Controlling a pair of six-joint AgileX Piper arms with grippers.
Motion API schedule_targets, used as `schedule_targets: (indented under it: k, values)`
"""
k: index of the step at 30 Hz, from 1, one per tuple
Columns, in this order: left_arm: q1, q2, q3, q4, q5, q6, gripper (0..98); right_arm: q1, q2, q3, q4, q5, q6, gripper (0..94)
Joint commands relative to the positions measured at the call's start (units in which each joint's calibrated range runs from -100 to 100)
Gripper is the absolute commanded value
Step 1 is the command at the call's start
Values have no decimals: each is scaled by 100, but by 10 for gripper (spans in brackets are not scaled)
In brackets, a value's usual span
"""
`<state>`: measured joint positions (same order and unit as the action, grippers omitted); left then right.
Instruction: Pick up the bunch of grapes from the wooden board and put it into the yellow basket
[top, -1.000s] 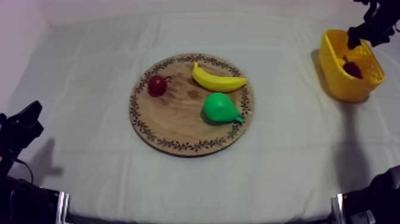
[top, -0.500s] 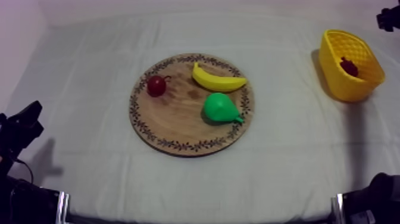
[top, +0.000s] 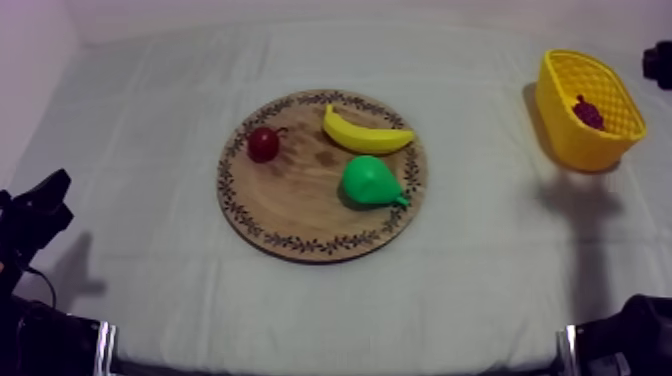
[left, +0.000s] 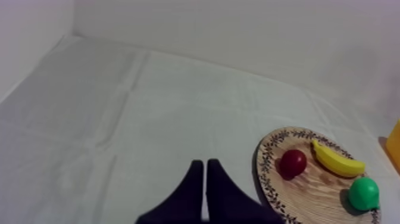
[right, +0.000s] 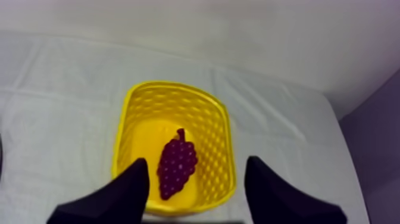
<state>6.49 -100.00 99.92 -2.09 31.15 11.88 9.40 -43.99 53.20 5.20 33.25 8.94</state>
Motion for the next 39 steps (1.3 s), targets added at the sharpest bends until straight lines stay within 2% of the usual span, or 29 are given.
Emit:
schedule_targets:
  k: [1,12,15,20,23,30,32,39]
  values:
    - [-1,0,-4,-4,-3,2,1,-73,-902,658,19,-54,-29,442]
    - [-1,0,-4,-4,-3,2,1,-382,-3238,2848,56,-180,-11,358]
    - [-1,0,-4,-4,-3,2,1,-453,-3803,3387,95,-196,-66,283]
    - [-1,0,-4,-4,-3,1,1,-571,-4548,4179,162,-475,-200,88]
    - [-1,0,-4,-4,-3,1,1,-634,-4853,4440,157,-501,-356,34]
    - [-1,0,-4,-4,-3,2,1,-725,-5141,4649,-29,-310,-802,8]
    - [-1,0,-4,-4,-3,2,1,-774,-5155,4659,-132,-205,-803,7]
    - [-1,0,-4,-4,-3,2,1,-994,-5167,4668,-302,54,-248,8]
